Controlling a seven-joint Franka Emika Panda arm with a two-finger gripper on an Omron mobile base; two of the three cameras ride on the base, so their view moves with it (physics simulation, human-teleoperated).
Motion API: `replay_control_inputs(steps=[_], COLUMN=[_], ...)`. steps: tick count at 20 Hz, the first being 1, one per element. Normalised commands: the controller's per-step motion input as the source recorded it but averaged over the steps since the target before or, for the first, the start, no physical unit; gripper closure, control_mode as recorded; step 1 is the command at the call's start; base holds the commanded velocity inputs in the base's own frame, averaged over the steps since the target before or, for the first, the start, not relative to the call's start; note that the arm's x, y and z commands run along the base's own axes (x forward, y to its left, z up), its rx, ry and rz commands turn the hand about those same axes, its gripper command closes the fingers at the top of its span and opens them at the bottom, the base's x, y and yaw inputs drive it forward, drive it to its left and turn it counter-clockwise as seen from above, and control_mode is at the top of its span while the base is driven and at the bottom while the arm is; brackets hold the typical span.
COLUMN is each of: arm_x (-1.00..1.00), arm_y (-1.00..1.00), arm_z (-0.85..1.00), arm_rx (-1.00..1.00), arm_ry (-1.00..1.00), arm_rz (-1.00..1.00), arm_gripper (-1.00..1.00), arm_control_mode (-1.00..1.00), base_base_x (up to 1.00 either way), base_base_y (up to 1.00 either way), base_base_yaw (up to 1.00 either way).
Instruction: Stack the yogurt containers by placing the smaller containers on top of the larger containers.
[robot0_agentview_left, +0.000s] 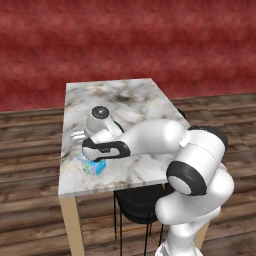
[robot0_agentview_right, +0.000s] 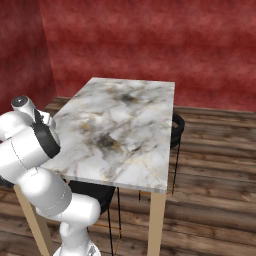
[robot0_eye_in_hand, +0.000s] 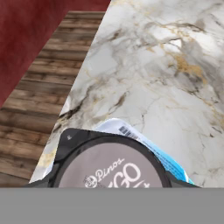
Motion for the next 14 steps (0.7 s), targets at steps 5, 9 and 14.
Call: replay_control_inputs(steps=[5, 9, 14], arm_x=[0.0, 0.0, 0.0], arm_y=[0.0, 0.0, 0.0], arm_z=[-0.03, -0.01, 0.0], arm_rx=[0.0, 0.0, 0.0], arm_ry=[0.0, 0.0, 0.0], arm_rz=[0.0, 0.0, 0.0], arm_gripper=[-1.0, -1.0, -1.0], arm_control_mode=[-1.0, -1.0, -1.0], base_base_x=[0.0, 0.0, 0.0], base_base_y=[0.0, 0.0, 0.0], base_base_yaw=[0.0, 0.0, 0.0])
